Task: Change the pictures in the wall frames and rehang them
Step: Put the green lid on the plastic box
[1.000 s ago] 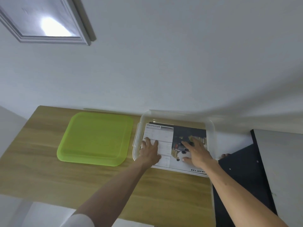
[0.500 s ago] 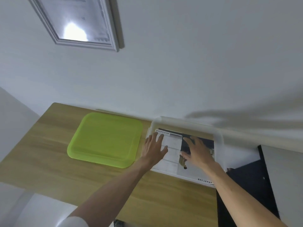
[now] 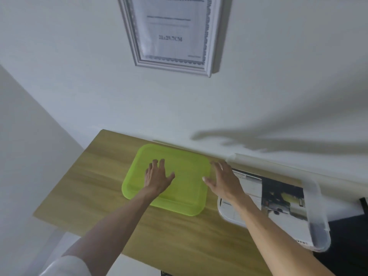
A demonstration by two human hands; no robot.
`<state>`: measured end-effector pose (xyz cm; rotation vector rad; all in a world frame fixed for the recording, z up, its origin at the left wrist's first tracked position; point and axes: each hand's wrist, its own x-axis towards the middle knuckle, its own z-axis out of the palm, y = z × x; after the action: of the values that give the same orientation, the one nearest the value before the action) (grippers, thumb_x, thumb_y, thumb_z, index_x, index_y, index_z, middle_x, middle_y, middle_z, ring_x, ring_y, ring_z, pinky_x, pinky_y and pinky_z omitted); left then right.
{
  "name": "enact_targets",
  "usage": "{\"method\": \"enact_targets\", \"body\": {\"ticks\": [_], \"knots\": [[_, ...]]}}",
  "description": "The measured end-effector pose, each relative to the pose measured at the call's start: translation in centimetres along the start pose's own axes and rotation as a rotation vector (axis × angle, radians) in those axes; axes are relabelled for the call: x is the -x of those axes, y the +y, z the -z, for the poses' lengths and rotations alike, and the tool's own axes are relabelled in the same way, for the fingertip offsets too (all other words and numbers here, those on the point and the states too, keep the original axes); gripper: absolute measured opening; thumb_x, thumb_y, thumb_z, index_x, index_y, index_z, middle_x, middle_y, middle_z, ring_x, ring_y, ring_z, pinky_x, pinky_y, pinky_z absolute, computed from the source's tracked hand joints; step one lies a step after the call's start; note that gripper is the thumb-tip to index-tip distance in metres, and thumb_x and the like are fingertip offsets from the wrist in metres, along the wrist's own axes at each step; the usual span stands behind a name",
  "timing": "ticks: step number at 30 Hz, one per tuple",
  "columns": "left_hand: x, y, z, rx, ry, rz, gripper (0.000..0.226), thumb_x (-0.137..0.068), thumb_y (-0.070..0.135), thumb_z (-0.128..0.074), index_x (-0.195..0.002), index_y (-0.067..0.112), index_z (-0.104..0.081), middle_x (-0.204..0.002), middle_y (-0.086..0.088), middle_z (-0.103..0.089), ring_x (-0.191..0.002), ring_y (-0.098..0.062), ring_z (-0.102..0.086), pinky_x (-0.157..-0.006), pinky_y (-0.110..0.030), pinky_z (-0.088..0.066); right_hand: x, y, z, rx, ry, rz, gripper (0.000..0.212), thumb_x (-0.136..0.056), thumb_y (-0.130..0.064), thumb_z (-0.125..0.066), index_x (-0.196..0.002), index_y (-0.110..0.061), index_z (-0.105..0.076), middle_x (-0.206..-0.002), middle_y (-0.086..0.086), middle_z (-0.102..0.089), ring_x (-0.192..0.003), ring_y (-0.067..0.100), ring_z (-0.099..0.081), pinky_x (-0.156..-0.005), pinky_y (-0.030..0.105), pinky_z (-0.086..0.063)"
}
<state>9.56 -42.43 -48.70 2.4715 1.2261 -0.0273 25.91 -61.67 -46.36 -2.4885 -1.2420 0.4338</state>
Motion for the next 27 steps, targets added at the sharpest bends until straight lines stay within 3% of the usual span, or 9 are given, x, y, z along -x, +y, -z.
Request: {"method": "enact_targets", "body": {"ticks": [5,11,15,20,23,27], "knots": [[-1.9,-6.6,1.1,0.015,-0.068,0.127,0.080,-0.087,0.055,-0.058,-0.148,0.013,-0.028,-0.151,-0.016,-0.031,-0.138,-0.034,-0.030,-0.108,-0.047,-0.034,-1.9,-3.5,-3.8,0.057,-0.185,-0.202,0.079,-0.095,-0.055,-0.050,-0.153,-0.012,-0.018,-0.153,0.015,-0.024,-0.138,0.031,-0.035,-0.100,0.044,-0.048],[-3.1,-12.2,1.4,0.078,-0.191,0.288,0.086,-0.082,0.058,-0.066,-0.145,0.011,-0.030,-0.148,-0.016,-0.031,-0.135,-0.036,-0.031,-0.102,-0.050,-0.039,-2.8,-5.4,-8.0,-0.121,-0.249,-0.619,0.097,-0.094,-0.051,-0.057,-0.155,-0.002,0.000,-0.157,0.022,-0.019,-0.144,0.037,-0.027,-0.111,0.046,-0.036],[-3.8,-13.2,1.6,0.142,-0.210,0.294,0.079,-0.080,0.046,-0.075,-0.138,0.008,-0.038,-0.141,-0.015,-0.038,-0.130,-0.035,-0.035,-0.098,-0.049,-0.043,-3.5,-5.4,-9.1,-0.273,-0.176,-0.749,0.090,-0.088,-0.040,-0.068,-0.151,-0.001,-0.016,-0.150,0.022,-0.032,-0.136,0.037,-0.039,-0.106,0.042,-0.044],[-5.0,-14.6,2.7,0.320,-0.246,0.420,0.084,-0.069,0.027,-0.086,-0.136,0.006,-0.041,-0.139,-0.017,-0.037,-0.130,-0.037,-0.033,-0.102,-0.049,-0.038,-3.7,-5.0,-9.6,-0.465,-0.173,-0.821,0.081,-0.070,-0.032,-0.086,-0.136,-0.008,-0.045,-0.136,0.014,-0.055,-0.120,0.033,-0.058,-0.096,0.044,-0.054],[-5.3,-16.0,3.5,0.435,-0.267,0.474,0.092,-0.063,0.024,-0.089,-0.142,0.011,-0.043,-0.141,-0.016,-0.037,-0.132,-0.037,-0.033,-0.108,-0.051,-0.035,-3.8,-5.4,-9.4,-0.489,-0.154,-0.824,0.084,-0.076,-0.028,-0.085,-0.141,-0.004,-0.038,-0.142,0.016,-0.051,-0.127,0.035,-0.053,-0.100,0.043,-0.050],[-6.5,-18.5,2.7,0.580,-0.208,0.465,0.117,-0.034,0.048,-0.087,-0.141,0.019,-0.049,-0.138,-0.010,-0.053,-0.127,-0.034,-0.050,-0.105,-0.052,-0.043,-4.0,-5.4,-8.3,-0.532,-0.077,-0.774,0.091,-0.072,-0.031,-0.087,-0.141,-0.005,-0.034,-0.140,0.017,-0.052,-0.125,0.035,-0.055,-0.097,0.046,-0.053]]}}
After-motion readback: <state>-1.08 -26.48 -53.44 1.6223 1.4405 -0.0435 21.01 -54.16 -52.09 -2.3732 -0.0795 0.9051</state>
